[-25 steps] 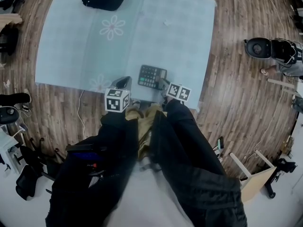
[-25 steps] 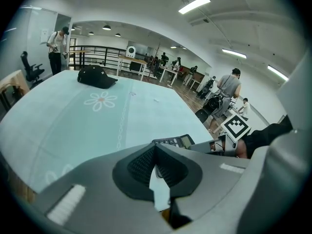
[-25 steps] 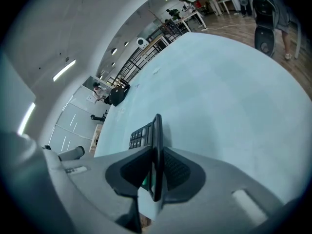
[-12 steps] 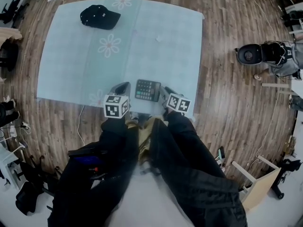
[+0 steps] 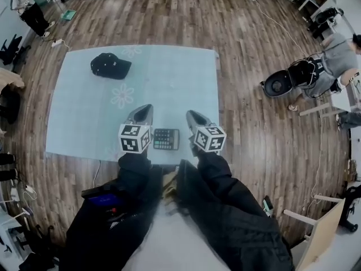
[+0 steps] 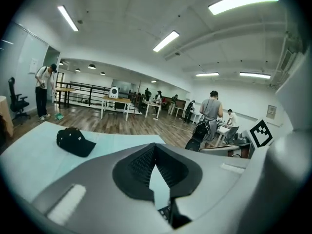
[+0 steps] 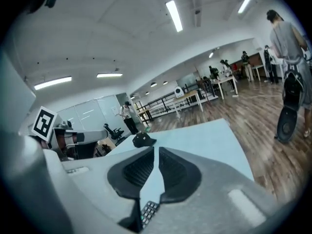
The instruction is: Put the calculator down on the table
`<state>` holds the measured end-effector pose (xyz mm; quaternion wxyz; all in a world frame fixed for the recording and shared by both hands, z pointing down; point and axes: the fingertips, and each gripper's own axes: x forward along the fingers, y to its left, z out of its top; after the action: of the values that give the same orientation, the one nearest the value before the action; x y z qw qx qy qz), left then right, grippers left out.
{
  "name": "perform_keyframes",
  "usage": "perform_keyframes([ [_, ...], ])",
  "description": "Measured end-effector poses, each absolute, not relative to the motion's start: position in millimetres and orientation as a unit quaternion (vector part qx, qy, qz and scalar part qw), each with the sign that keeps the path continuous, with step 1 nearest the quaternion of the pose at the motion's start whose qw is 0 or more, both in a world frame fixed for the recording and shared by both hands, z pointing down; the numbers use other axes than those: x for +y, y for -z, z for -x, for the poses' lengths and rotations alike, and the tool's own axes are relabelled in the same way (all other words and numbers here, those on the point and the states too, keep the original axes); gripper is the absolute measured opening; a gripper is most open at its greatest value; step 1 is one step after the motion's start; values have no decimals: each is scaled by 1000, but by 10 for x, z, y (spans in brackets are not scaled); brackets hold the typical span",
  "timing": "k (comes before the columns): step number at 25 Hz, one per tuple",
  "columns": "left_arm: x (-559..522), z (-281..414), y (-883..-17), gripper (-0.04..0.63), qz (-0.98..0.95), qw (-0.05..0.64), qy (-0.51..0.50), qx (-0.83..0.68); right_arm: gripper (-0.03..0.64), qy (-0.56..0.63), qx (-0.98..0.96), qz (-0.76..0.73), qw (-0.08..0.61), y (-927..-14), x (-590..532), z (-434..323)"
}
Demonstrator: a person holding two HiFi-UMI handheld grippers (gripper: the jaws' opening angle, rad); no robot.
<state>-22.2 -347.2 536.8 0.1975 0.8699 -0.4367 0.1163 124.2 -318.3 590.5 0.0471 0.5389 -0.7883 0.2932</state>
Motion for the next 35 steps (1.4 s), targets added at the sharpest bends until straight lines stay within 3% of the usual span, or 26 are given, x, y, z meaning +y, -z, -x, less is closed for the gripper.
perform_keyframes([
  [3,-3514,69,-5050,-4,-883,169,-96,-428,0,-241,-802,-545,27,-5420,-3279,-1264],
  [18,-3574,-183,-4008,-5,-908,86,-21,-410,0,-82,-824,-560,-12,-3942,-3384,-1117],
  [26,-3593,-128,-3703,-5,-905,55,4,-421,-2,-2,-822,-569,-19,-3567,-3356,-1135],
  [35,-3606,-85,-3622,-5,-904,47,12,-425,-2,9,-816,-577,-23,-3459,-3376,-1137],
])
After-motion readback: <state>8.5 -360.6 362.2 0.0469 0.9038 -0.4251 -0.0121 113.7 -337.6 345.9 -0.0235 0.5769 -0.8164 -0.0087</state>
